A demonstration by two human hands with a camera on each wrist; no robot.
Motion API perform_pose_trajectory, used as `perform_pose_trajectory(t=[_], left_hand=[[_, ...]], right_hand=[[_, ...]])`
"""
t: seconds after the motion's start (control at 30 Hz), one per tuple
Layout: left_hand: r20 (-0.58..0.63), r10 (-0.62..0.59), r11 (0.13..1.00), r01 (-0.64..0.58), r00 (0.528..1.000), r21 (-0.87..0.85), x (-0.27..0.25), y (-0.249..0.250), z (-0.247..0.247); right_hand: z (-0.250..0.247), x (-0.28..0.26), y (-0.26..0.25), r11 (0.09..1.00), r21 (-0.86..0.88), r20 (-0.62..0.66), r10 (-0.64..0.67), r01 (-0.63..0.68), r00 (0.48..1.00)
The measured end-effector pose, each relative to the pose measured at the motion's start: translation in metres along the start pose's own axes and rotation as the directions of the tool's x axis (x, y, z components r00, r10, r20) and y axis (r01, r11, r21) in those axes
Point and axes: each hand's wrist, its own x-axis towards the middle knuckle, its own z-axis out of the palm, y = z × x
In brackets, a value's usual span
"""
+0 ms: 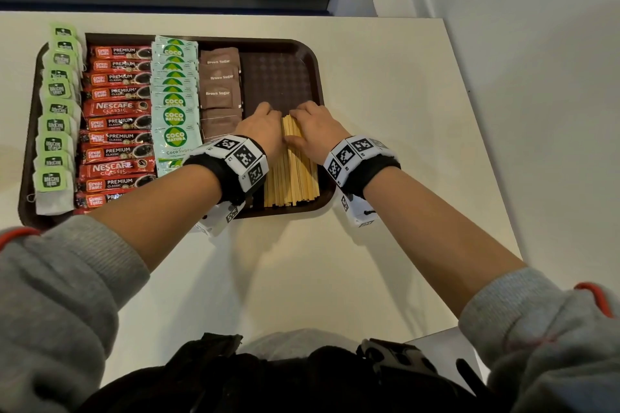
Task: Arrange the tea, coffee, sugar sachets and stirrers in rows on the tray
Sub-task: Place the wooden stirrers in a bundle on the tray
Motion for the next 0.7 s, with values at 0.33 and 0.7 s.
perform_pose_trajectory(t=[0.33, 0.7], left_hand=[[0.013, -0.036, 0.998, 0.037, 0.999, -0.053, -0.004, 0.003, -0.003], [0.089, -0.081, 0.995, 0.085, 0.993, -0.045, -0.018, 0.004, 0.000]], right_hand=[[-0.002, 0.001, -0.001, 1.000, -0.021, -0.001, 0.002, -0.002, 1.000], [-0.006, -0.005, 0.003, 1.000, -0.017, 0.117, -0.013, 0.015, 0.993]])
